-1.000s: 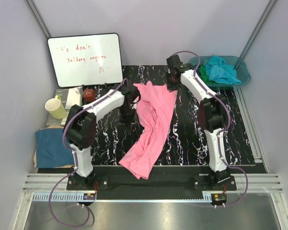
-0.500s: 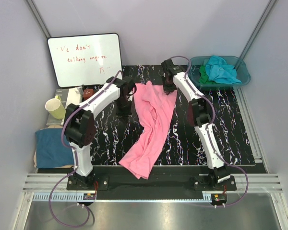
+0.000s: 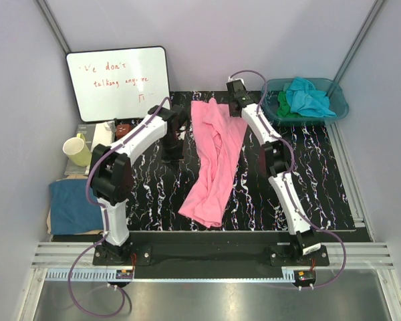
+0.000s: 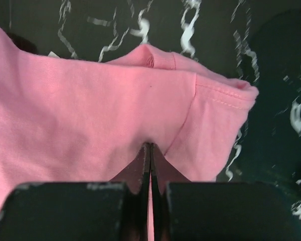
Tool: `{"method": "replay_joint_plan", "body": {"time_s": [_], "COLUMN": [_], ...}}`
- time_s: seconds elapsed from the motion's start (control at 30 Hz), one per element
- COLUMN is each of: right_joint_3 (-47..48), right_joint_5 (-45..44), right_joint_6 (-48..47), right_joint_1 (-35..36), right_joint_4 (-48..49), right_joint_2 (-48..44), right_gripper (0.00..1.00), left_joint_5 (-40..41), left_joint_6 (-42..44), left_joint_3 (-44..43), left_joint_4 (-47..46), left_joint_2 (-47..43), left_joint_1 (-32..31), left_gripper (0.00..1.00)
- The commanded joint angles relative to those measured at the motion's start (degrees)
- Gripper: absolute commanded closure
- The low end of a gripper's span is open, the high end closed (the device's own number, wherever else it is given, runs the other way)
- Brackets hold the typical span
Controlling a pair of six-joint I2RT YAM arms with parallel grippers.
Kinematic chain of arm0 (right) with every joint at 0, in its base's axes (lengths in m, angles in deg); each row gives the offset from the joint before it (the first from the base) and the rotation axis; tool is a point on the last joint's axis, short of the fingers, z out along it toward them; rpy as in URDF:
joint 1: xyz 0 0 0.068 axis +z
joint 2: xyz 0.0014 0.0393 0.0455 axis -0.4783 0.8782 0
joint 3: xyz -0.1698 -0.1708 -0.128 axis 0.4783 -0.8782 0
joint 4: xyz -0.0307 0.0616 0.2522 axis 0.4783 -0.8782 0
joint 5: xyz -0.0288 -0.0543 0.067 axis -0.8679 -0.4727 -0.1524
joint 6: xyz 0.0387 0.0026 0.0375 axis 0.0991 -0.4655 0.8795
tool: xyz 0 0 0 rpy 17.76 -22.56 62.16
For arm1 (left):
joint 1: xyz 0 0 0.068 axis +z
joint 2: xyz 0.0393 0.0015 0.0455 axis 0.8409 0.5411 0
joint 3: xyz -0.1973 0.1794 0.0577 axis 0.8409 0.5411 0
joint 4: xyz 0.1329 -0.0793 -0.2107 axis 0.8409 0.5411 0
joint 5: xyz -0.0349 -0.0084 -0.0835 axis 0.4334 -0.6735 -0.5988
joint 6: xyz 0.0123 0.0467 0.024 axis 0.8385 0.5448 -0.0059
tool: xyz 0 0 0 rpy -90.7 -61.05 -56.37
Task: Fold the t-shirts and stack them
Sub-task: Fold the tshirt
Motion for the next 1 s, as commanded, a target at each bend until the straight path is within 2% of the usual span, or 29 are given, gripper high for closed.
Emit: {"method": "replay_joint_plan", "body": {"time_s": [0.0,0.1,0.13,0.2,0.23,0.27,0.3,0.37,0.4,0.43,0.47,0.5,0.53,0.57,0.6,0.63,0.67,0.7,0.77,0.83,0.97], "right_joint_3": [0.8,-1.1,-3.0,-11.2,-14.8,-22.6,-26.7,-38.4,-42.6,-51.3,-55.9,-60.3,-68.3,-72.3,-76.1,-83.4,-86.8,-90.0,-99.2,-107.0,-117.2], "right_joint_5": [-5.3,-1.8,-0.6,3.2,4.8,9.3,12.0,19.6,22.2,24.9,29.9,33.1,35.8,40.8,43.7,49.1,51.2,53.0,57.5,59.7,59.0], "right_joint_6": [-3.9,-1.8,-1.4,1.0,2.3,5.0,6.2,9.6,10.6,12.0,15.2,16.5,17.9,21.0,22.1,23.5,26.1,27.2,30.4,32.8,40.8], "right_joint_1": [-1.0,-1.6,-1.7,-1.8,-1.8,-2.0,-2.1,-2.2,-2.1,-2.2,-2.3,-2.4,-2.4,-2.4,-2.3,-2.3,-2.3,-2.0,-1.6,-0.5,2.1], "right_joint_4": [12.8,12.7,12.3,10.5,9.8,8.3,7.3,3.9,3.2,2.0,1.9,2.0,1.9,2.0,2.1,3.1,3.3,3.8,5.6,8.3,13.5], "right_joint_2": [-1.6,-5.9,-10.0,-15.0,-20.8,-24.0,-30.1,-35.9,-41.7,-44.6,-47.7,-53.4,-55.9,-58.7,-63.3,-65.4,-67.3,-70.6,-73.7,-77.9,-84.3], "right_gripper": [1.00,1.00,1.00,1.00,1.00,1.00,1.00,1.00,0.99,0.96,0.82,0.75,0.69,0.64,0.49,0.43,0.38,0.30,0.22,0.17,0.16], "left_joint_5": [-2.8,-3.9,-4.1,-4.6,-5.0,-5.2,-5.7,-7.5,-8.6,-10.0,-12.4,-13.7,-14.5,-15.7,-16.3,-17.5,-18.0,-18.2,-19.4,-20.8,-22.3], "left_joint_6": [1.3,1.5,1.6,1.7,2.1,2.4,2.6,3.2,3.2,3.5,3.5,3.7,3.9,4.1,4.2,4.6,4.7,4.9,5.4,5.5,4.6], "left_joint_3": [0.0,1.1,1.6,3.3,4.1,5.9,6.9,10.3,11.7,13.1,15.7,17.0,18.0,20.1,21.2,23.0,23.7,24.6,26.8,28.9,32.2], "left_joint_4": [-0.6,-2.4,-2.9,-4.2,-4.9,-6.0,-6.8,-9.3,-10.6,-12.0,-14.2,-15.4,-16.4,-18.1,-18.9,-19.7,-20.7,-21.2,-22.7,-23.9,-28.0], "left_joint_2": [-2.7,-3.9,-4.0,-4.4,-4.6,-4.8,-5.5,-6.6,-7.7,-8.4,-9.0,-10.1,-10.5,-11.0,-11.4,-11.6,-11.6,-11.3,-10.5,-10.1,-9.3], "left_joint_1": [0.0,-0.3,-0.3,-0.4,-0.4,-0.4,-0.4,-0.4,-0.2,0.3,0.6,0.9,1.3,1.5,1.7,1.8,2.0,2.0,2.1,2.2,2.2], "left_gripper": [1.00,1.00,1.00,1.00,1.00,1.00,1.00,0.98,0.91,0.81,0.68,0.42,0.29,0.20,0.07,0.02,0.01,0.01,0.01,0.01,0.01]}}
